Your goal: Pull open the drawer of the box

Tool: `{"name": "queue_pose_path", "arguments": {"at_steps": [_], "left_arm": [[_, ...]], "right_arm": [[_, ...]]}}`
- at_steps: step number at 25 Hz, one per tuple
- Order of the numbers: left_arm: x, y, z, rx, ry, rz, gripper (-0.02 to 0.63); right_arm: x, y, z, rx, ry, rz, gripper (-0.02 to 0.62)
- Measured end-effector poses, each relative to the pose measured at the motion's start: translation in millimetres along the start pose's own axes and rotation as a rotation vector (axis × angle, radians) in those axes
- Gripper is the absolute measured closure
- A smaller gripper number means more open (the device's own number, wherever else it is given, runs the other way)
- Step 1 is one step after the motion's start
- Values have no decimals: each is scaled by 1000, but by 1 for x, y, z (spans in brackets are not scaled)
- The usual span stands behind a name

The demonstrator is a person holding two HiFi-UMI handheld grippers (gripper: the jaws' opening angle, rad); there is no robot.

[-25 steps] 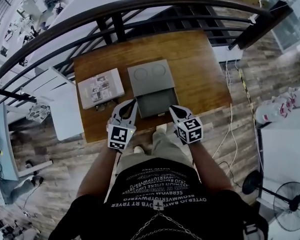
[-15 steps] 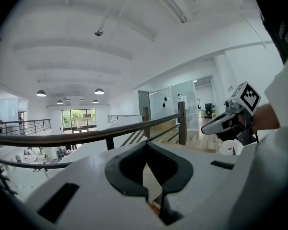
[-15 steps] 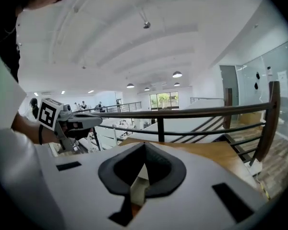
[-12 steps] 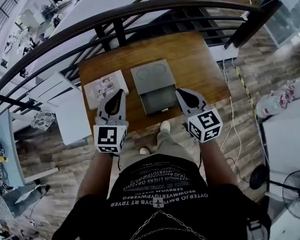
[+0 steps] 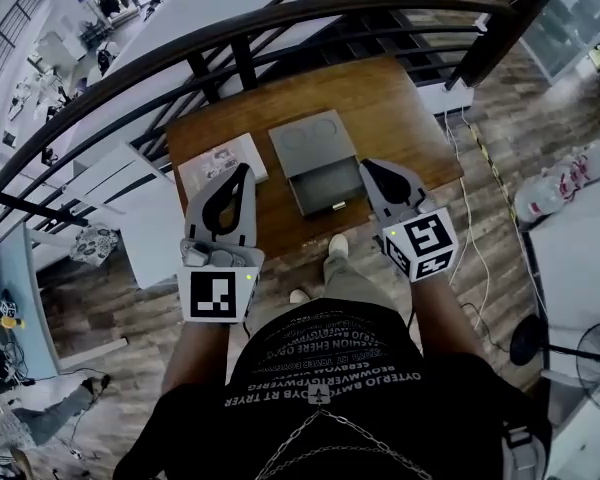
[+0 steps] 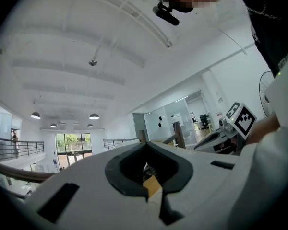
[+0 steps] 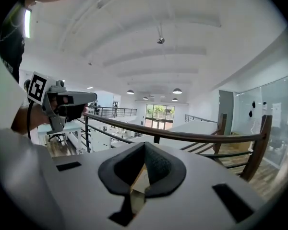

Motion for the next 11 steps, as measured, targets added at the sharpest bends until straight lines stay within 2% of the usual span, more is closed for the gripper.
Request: {"name": "queue_pose_path", "arguments": {"at_steps": [6, 11], "left_arm": [[-3, -2, -5, -14, 29, -8, 600], [7, 2, -7, -19, 17, -14, 600]], "right_arm": [[-2, 4, 12, -20, -14, 11, 600], [7, 1, 22, -36, -22, 19, 600]]}}
Point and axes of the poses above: the fingertips, and each gripper's own axes: x forward along the fingers, y to its left, z out of its top, the point moved 8 cm from there along -x, backward along the fingers, and after that the axes turned 7 degrees about z, right-handed, at the moved point
